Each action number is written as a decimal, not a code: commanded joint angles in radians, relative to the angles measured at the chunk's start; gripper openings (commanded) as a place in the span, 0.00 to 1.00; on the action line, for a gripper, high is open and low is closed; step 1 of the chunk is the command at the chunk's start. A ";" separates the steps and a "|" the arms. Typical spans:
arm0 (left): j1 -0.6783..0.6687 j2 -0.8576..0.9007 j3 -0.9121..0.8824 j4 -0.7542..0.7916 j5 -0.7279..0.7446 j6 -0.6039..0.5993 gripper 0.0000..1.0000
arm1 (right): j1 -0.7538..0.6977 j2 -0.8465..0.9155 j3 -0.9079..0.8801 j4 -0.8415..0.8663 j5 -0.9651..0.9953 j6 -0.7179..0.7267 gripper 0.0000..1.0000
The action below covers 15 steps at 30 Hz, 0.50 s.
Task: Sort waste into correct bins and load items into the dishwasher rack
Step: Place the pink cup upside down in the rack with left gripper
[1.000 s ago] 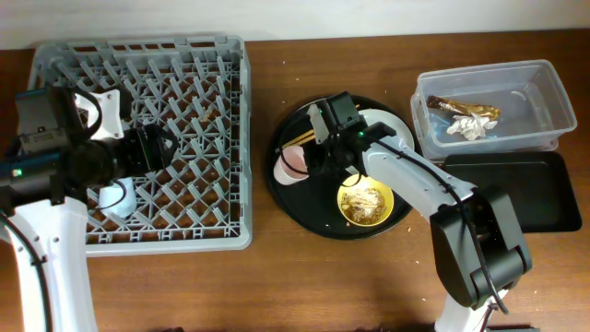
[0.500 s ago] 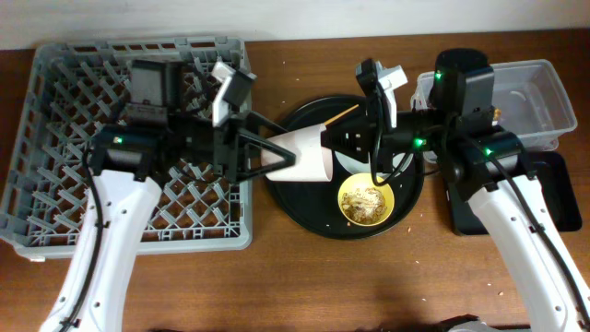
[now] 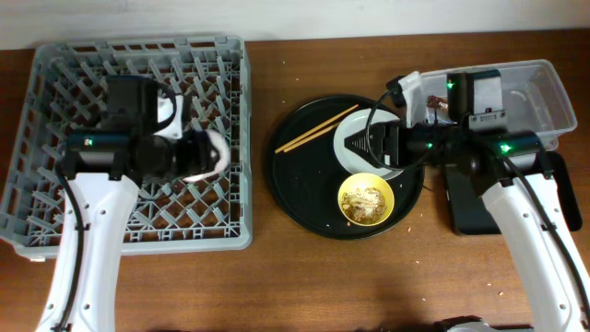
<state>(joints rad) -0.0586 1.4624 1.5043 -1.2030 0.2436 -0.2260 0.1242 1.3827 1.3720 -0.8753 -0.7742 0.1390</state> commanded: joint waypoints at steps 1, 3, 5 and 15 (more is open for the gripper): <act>0.003 -0.014 -0.022 -0.045 -0.376 -0.133 0.54 | 0.001 -0.018 0.005 -0.021 0.058 -0.003 0.66; 0.003 -0.005 -0.082 -0.045 -0.433 -0.148 0.62 | 0.001 -0.017 0.005 -0.042 0.063 -0.003 0.66; 0.047 0.018 -0.192 0.010 -0.450 -0.148 0.64 | 0.001 -0.017 0.004 -0.103 0.121 -0.003 0.66; 0.162 0.178 -0.100 0.000 -0.180 -0.134 0.96 | 0.001 -0.017 0.003 -0.143 0.212 -0.003 0.70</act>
<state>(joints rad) 0.0574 1.6634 1.3064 -1.1526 -0.0208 -0.3679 0.1242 1.3823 1.3724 -0.9970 -0.6388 0.1375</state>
